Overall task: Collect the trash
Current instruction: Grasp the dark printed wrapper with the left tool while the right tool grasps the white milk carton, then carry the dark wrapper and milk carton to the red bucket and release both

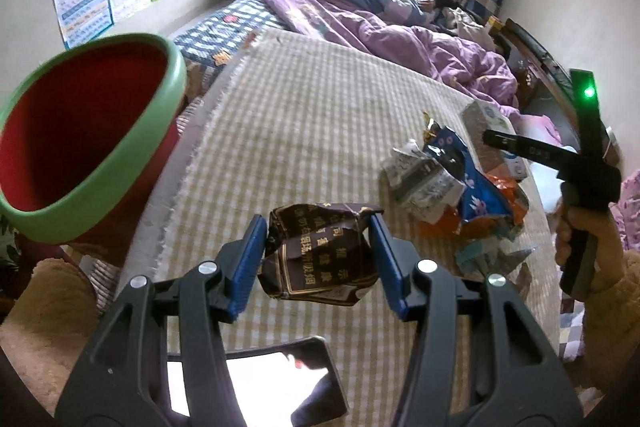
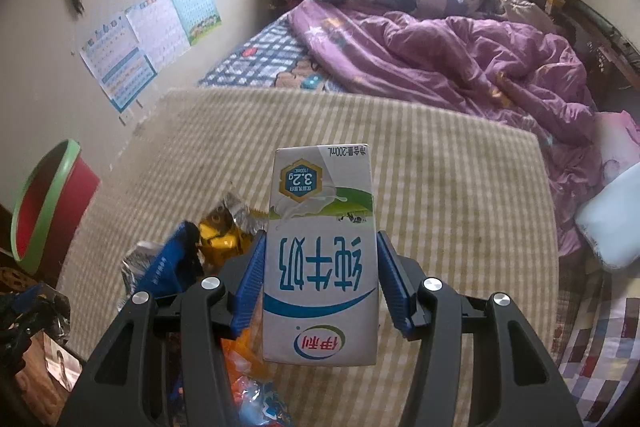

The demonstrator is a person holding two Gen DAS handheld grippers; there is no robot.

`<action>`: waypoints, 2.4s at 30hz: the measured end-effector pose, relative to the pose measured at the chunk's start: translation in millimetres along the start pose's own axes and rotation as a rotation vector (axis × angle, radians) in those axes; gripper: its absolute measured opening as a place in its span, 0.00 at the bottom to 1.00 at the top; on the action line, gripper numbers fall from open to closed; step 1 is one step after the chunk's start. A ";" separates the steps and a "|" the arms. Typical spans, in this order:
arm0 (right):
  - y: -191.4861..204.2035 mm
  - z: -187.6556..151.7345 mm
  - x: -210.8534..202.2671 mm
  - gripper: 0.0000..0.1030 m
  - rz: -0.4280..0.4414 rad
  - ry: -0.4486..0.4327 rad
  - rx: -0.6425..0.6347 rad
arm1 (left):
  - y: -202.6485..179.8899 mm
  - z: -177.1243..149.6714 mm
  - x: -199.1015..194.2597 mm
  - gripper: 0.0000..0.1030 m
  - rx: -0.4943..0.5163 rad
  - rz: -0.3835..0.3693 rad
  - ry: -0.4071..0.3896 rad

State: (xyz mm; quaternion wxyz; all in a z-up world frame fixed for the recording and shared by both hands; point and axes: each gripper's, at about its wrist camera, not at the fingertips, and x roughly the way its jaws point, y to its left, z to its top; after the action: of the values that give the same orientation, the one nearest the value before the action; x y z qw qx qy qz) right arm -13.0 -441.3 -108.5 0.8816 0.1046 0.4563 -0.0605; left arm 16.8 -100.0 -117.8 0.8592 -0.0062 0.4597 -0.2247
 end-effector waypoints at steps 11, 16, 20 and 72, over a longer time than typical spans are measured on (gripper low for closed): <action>22.0 29.3 -45.1 0.50 0.055 -0.147 -0.026 | 12.3 20.4 -37.4 0.49 -0.013 0.164 -0.114; 54.4 44.5 -60.1 0.50 0.122 -0.194 -0.085 | 27.8 30.6 -52.6 0.49 -0.060 0.198 -0.149; 81.2 49.8 -63.8 0.50 0.174 -0.205 -0.124 | 36.4 36.9 -67.6 0.49 -0.081 0.220 -0.194; 315.8 75.8 34.6 0.53 0.724 0.101 -0.244 | 183.8 62.9 -19.3 0.59 -0.364 0.504 -0.138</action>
State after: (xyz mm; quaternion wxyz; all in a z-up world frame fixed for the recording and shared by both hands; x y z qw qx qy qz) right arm 130.7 -153.3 -53.4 0.8283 0.1562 0.4365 0.3146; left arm 127.4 60.4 -106.2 0.9018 -0.0610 0.4199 0.0823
